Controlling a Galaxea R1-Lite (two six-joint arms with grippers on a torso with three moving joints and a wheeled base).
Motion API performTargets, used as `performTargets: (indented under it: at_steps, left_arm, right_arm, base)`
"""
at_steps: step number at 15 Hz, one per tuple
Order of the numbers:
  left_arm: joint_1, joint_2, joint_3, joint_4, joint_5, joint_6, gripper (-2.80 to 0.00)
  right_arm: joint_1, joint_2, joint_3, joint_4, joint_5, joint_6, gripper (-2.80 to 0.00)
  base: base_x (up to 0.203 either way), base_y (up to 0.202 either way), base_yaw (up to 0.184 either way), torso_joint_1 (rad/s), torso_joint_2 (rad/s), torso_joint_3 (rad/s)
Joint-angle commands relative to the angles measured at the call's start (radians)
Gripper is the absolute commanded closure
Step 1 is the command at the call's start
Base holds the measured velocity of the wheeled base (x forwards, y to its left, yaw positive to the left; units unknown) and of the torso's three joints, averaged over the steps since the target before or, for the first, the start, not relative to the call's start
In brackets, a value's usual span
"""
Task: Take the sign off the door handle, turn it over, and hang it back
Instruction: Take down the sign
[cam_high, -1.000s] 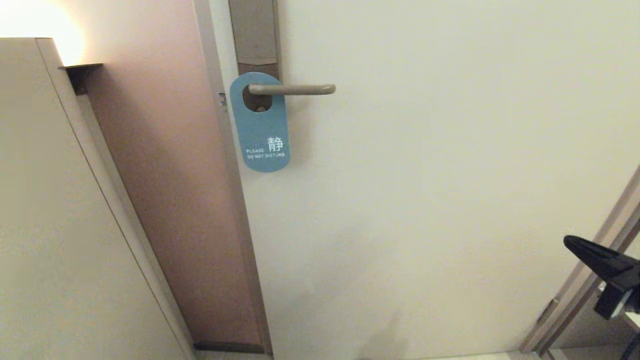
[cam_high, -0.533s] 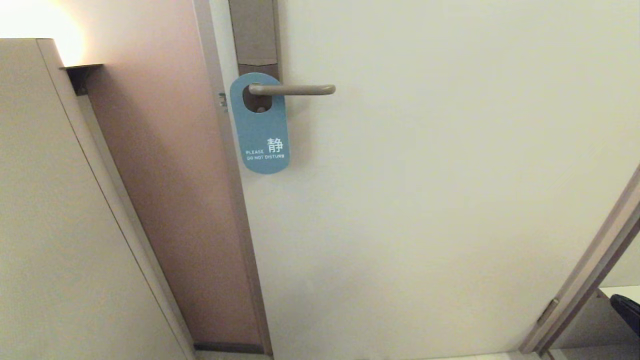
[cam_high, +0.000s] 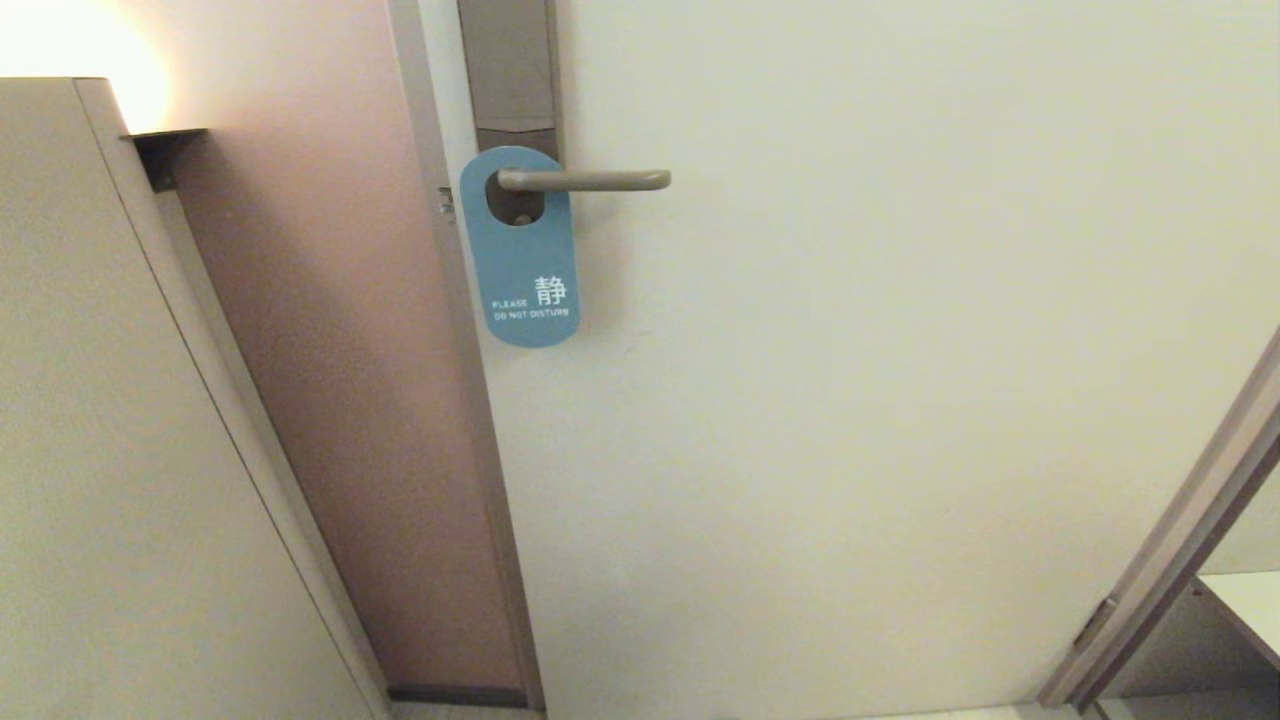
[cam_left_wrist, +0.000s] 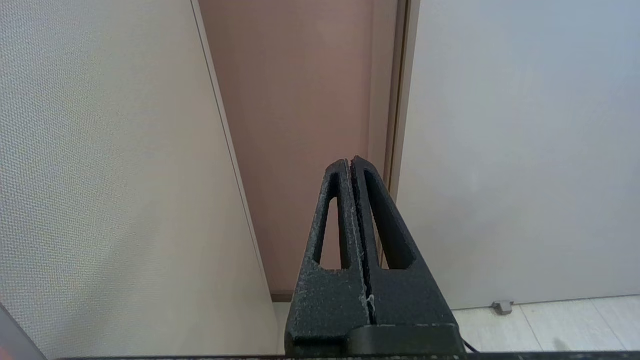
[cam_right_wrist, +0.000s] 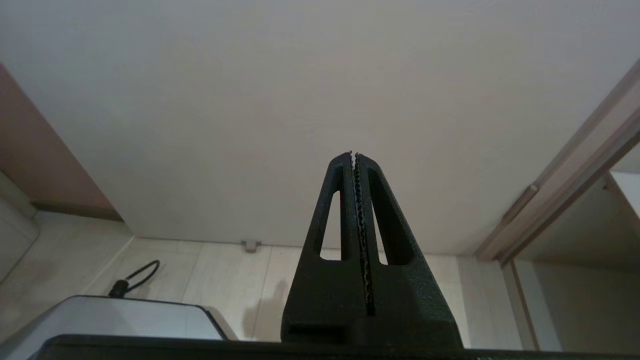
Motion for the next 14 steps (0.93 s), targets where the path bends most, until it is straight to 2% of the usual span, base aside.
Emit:
performTargets:
  at_steps: [1,5,14]
  left_arm:
    - [0.0,0.0,0.0,0.0,0.0,0.0,0.0]
    - [0.0,0.0,0.0,0.0,0.0,0.0,0.0]
    - [0.0,0.0,0.0,0.001,0.0,0.0,0.0]
  right_arm:
    - [0.012,-0.135,0.0,0.033,-0.007,-0.007,0.0]
    - [0.0,-0.287,0.0,0.07,-0.01,-0.026,0.0]
    - [0.0,-0.295,0.0,0.073,-0.012,-0.024,0.0]
  base:
    - [0.0,0.0,0.0,0.0,0.0,0.0]
    - [0.0,0.0,0.0,0.0,0.0,0.0]
    - [0.0,0.0,0.0,0.0,0.0,0.0]
